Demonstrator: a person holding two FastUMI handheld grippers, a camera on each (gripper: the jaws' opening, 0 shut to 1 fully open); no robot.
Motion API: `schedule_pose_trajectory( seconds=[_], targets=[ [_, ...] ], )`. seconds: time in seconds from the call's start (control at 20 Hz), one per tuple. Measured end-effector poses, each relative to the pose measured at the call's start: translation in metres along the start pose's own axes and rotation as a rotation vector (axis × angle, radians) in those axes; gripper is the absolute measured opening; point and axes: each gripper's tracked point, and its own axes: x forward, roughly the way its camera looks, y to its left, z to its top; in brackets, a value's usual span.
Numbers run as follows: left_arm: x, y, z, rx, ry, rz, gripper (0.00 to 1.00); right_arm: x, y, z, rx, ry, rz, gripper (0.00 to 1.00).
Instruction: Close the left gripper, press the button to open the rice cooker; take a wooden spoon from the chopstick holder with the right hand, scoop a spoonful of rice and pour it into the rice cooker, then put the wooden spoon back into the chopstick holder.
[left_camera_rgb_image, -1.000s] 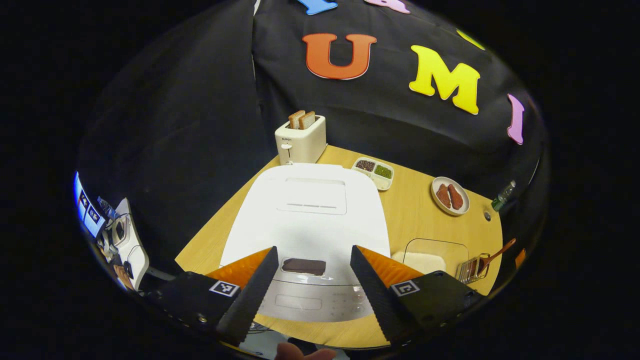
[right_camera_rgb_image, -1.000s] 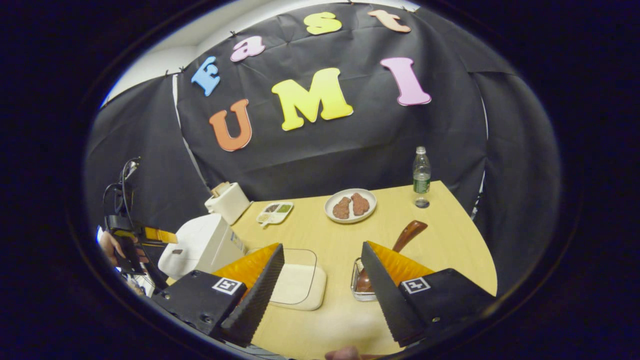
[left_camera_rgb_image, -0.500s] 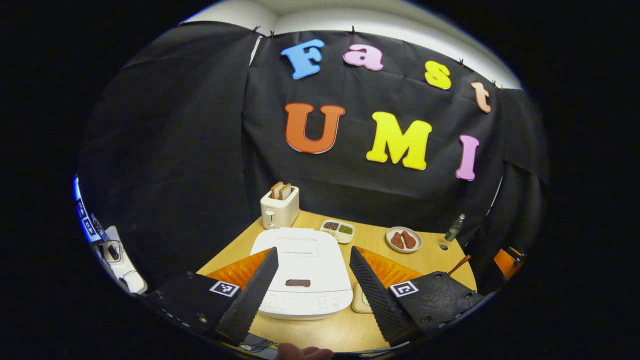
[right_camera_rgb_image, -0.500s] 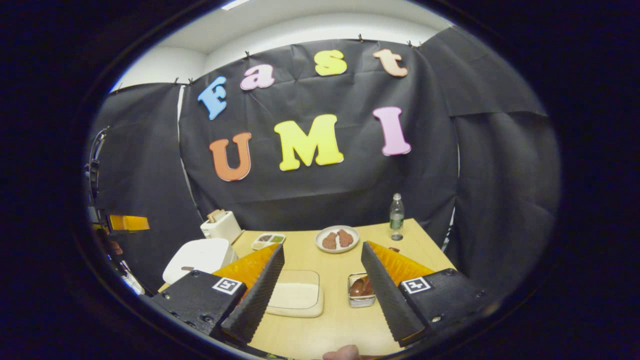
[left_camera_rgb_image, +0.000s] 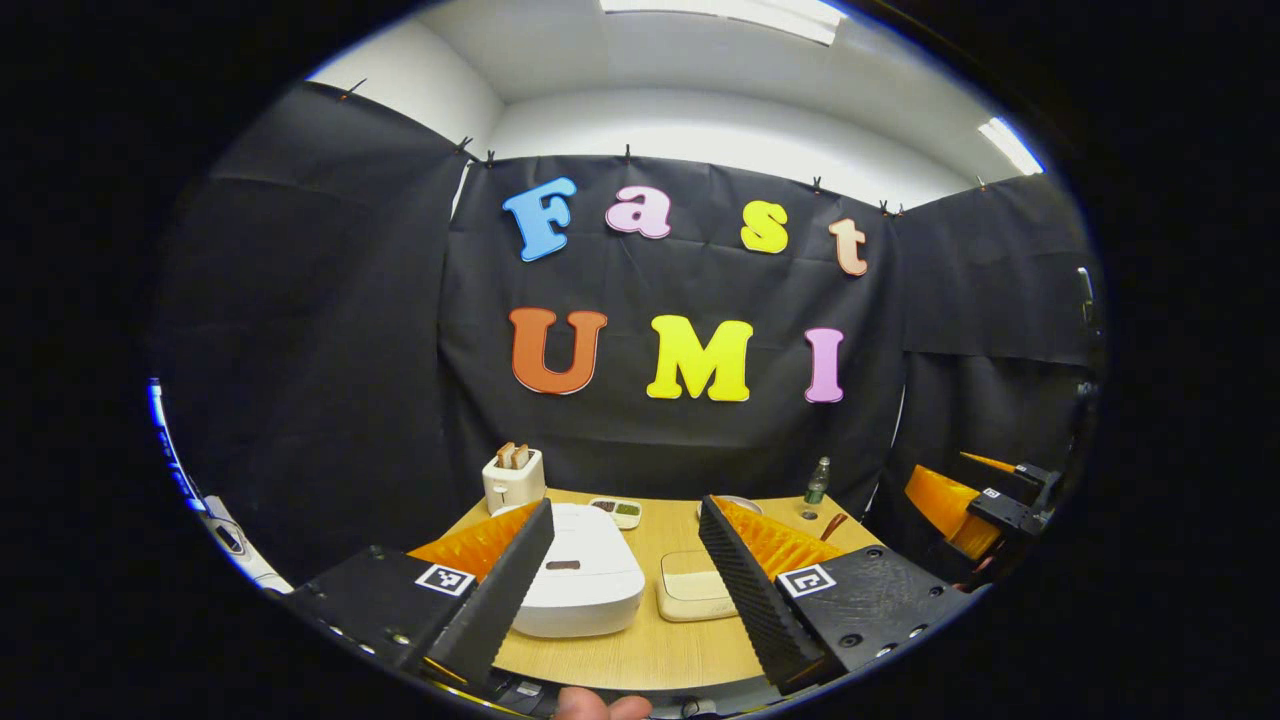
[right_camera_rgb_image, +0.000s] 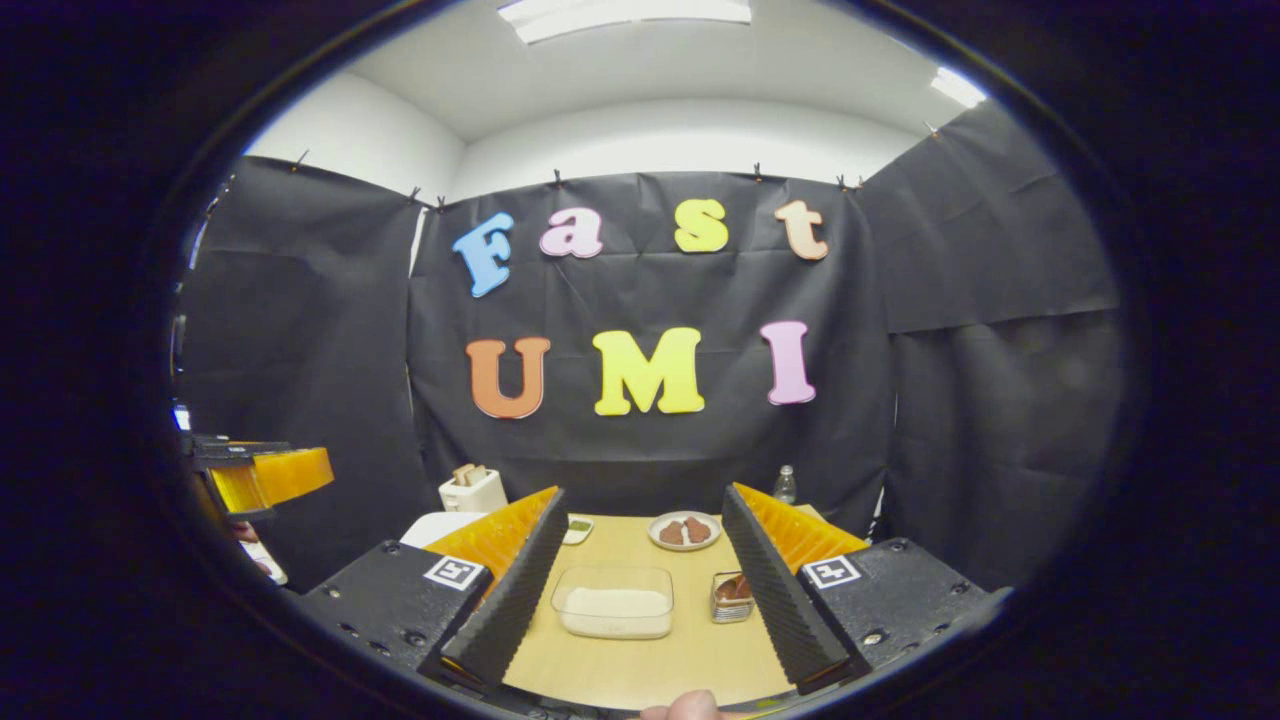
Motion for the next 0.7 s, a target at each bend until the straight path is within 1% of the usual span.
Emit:
schedule_pose_trajectory(
  seconds=[0.15, 0.25, 0.3, 0.5, 0.7],
  targets=[
    [-0.026, 0.0, -0.006, 0.007, -0.019, 0.006, 0.95, -0.032, 0.006, -0.005, -0.039, -0.011, -0.005, 1.0],
    [-0.038, -0.001, -0.011, 0.008, -0.024, 0.005, 0.95, -0.046, 0.009, -0.005, -0.055, -0.029, -0.01, 0.99],
    [-0.043, -0.005, -0.012, 0.007, -0.026, -0.002, 0.95, -0.052, 0.01, -0.006, -0.059, -0.034, -0.011, 1.0],
    [-0.053, -0.013, -0.013, -0.021, -0.032, -0.022, 0.95, -0.067, 0.011, -0.009, -0.064, -0.05, -0.017, 1.0],
    [-0.055, -0.014, -0.014, -0.003, -0.052, -0.028, 0.95, -0.072, 0.013, -0.016, -0.045, -0.041, -0.011, 0.99]
  ],
)
